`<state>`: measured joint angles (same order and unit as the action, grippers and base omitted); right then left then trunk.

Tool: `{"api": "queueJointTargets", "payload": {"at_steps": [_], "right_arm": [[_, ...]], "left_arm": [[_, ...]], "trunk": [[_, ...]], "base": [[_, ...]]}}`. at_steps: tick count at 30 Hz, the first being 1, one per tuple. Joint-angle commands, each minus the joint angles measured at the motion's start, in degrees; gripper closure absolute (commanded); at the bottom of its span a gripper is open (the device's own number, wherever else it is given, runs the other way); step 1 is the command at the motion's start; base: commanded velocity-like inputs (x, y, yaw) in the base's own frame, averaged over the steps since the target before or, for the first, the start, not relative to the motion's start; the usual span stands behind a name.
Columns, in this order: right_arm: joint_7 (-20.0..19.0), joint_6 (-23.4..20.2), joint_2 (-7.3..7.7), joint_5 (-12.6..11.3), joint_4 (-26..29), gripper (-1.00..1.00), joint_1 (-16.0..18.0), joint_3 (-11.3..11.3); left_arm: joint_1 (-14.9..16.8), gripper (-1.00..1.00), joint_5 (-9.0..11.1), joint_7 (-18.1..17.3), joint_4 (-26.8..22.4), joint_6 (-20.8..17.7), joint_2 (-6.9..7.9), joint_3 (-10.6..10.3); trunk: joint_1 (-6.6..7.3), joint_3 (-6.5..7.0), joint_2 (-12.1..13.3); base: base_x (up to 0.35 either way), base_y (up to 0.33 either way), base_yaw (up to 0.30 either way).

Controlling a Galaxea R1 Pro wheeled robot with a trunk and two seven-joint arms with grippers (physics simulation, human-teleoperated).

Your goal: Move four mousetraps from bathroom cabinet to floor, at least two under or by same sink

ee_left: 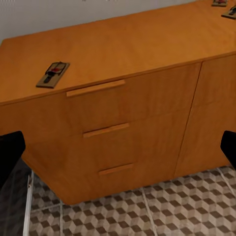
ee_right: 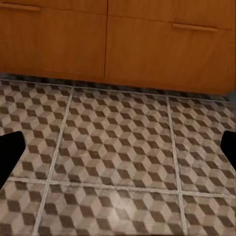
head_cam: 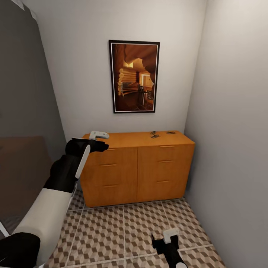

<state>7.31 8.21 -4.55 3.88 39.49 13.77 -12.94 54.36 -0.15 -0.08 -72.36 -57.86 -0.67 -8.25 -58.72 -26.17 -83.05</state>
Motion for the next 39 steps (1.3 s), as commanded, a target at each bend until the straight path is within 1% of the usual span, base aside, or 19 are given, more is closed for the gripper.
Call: {"api": "queueJointTargets", "payload": {"at_steps": [1, 3, 4, 5, 9, 13, 19, 27, 39], "right_arm": [[0.5, 5.5, -0.03, 0.5, -5.2, -1.0, 0.1, -0.8], [0.5, 10.2, -0.06, 0.5, -9.7, -1.0, 0.1, -1.3], [0.5, 14.0, -0.11, 0.6, -13.5, -1.0, 0.1, -1.6], [0.5, 15.6, -0.13, 0.6, -15.1, -1.0, 0.1, -1.7], [0.5, 20.6, -0.1, 0.5, -20.9, -1.0, 0.1, -1.9], [0.5, 22.9, -0.1, 0.5, -23.2, -1.0, 0.1, -2.0], [0.5, 23.9, -0.19, 0.4, -24.7, -1.0, 0.0, -2.1], [0.4, 24.0, -0.35, 0.4, -26.4, -1.0, 0.0, -2.1], [0.4, 24.0, -0.37, 0.4, -26.6, -1.0, 0.0, -2.1]], "left_arm": [[0.0, -1.0, 0.0, 0.0, -0.1, -0.2, -0.02, 0.0], [0.0, -1.0, 0.0, 0.0, -0.2, -0.2, -0.02, 0.0], [0.0, -1.0, 0.0, 0.0, -0.2, -0.2, -0.03, 0.0], [0.0, -1.0, 0.0, 0.0, -0.3, -0.2, -0.03, 0.0], [0.0, -1.0, 0.0, 0.0, -0.2, -0.2, 0.0, 0.0], [0.0, -1.0, 0.0, 0.0, -0.1, -0.2, 0.04, 0.0], [0.0, -1.0, 0.0, 0.0, -0.1, -0.2, 0.05, 0.0], [0.0, -1.0, 0.0, 0.0, -0.1, -0.2, 0.05, 0.0], [0.0, -1.0, 0.0, 0.0, 0.0, -0.2, 0.05, 0.0]], "trunk": [[-0.01, -0.06, 0.0], [-0.01, -0.06, 0.0], [-0.01, -0.06, 0.0], [-0.01, -0.06, 0.0], [-0.01, -0.06, 0.0], [-0.01, -0.06, 0.0], [-0.01, -0.06, 0.0], [-0.01, -0.06, 0.0], [-0.01, -0.06, 0.0]], "base": [[0.119, 0.0, 0.0], [0.119, 0.0, 0.0], [0.119, 0.0, 0.0], [0.121, 0.0, 0.0], [0.131, 0.015, 0.0], [0.152, 0.066, 0.0], [0.166, 0.096, 0.0], [0.17, 0.105, 0.0], [0.172, 0.108, 0.0]]}}
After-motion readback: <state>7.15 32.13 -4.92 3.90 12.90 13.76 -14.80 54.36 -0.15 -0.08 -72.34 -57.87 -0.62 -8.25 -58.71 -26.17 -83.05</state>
